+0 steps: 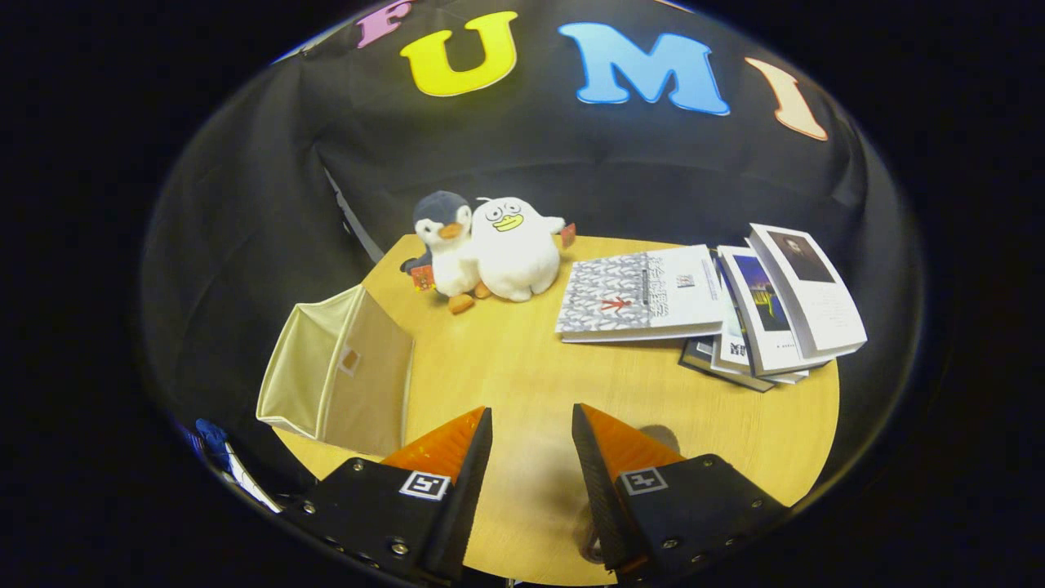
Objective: Open the storage box then place both shoes into the box .Put the left shoe in first, then the right shoe, with the right side of both shoes facing outward in a uniform manner.
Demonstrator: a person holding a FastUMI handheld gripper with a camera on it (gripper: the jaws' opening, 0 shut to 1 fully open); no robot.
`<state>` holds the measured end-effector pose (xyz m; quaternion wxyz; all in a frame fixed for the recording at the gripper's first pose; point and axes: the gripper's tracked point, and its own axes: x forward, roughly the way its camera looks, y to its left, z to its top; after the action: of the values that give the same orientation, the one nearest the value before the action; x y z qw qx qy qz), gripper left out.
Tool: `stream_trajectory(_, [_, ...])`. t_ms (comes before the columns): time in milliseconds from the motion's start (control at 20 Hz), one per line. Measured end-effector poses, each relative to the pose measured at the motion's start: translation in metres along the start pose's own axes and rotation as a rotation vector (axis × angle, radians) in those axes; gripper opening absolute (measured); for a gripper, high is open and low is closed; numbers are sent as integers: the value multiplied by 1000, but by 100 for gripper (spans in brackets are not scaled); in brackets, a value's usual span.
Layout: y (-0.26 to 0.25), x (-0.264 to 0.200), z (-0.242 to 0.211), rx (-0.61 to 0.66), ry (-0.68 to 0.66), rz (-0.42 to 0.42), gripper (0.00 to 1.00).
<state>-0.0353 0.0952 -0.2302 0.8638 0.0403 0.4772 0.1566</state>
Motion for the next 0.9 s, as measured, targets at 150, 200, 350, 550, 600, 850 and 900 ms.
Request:
stream_trajectory(150, [-34, 4, -24, 38, 24, -42, 61])
stream_trajectory(200, [-43, 4, -32, 48, 31, -52, 61])
stream_trajectory(350, [-64, -1, -57, 66, 58, -75, 61])
stream_trajectory(550, [-88, -7, -94, 72, 110, -107, 61])
stream_trajectory(600, [-94, -6, -102, 80, 121, -112, 61])
stream_trajectory(850, [-111, 2, -140, 84, 206, -124, 61])
stream_trajectory(900, [-115, 6, -147, 78, 222, -125, 61])
